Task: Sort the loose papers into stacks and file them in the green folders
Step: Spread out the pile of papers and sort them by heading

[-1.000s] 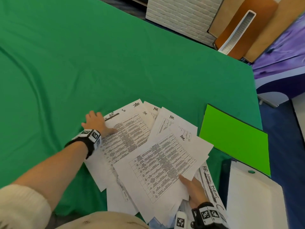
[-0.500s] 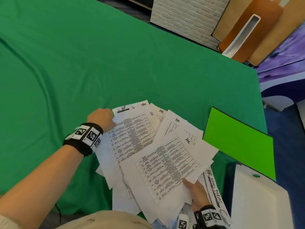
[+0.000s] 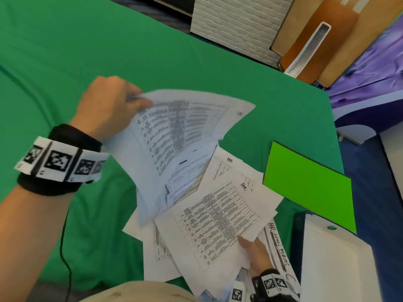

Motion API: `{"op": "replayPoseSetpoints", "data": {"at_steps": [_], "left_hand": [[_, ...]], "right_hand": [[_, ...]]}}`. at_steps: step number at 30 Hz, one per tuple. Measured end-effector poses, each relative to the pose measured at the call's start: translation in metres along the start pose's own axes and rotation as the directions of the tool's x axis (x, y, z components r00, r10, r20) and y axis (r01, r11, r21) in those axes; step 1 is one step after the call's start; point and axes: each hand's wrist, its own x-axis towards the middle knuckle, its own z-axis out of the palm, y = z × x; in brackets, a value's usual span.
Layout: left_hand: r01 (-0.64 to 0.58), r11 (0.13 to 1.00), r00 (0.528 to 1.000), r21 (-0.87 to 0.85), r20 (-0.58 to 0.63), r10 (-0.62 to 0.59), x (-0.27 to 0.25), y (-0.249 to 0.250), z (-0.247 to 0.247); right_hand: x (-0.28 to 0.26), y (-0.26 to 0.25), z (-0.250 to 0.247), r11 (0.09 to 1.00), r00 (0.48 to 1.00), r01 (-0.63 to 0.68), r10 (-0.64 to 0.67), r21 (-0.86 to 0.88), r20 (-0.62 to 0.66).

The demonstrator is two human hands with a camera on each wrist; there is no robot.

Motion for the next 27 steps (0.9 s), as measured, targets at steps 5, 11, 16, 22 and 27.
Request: {"op": "replayPoseSetpoints", "data": {"at_steps": [5,11,16,22,27], "left_hand": [[-0.059,0.939,0.948,-0.338,-0.314,-0.053,-0.001,0.012,-0.032],[-0.025,0.683,0.956,-0.730,-0.216,-0.196,0.011,0.000,-0.014],[0.251,0.517,0.957,-0.819,0.130,-0.258,0.000,-0.007,0.040],[0.518,0.444,0.855,-0.731,0.424,-0.298,-0.027,-0.008,0.111],[0.625,0.457,0.776,-0.633,0.567,-0.276,-0.051,-0.021,0.157]], "right_hand": [[0.003,0.002,0.001,1.000,1.000,0.004,-0.004,0.010,-0.004],[0.001,0.003,0.002,1.000,1.000,0.009,-0.009,-0.002,-0.008],[-0.028,-0.016,0.007,0.990,0.983,0.075,-0.094,-0.123,-0.158],[-0.063,-0.067,0.003,0.918,0.888,0.376,-0.317,0.130,-0.332],[-0.081,-0.097,-0.013,0.759,0.962,0.242,-0.267,0.604,-0.050]]}}
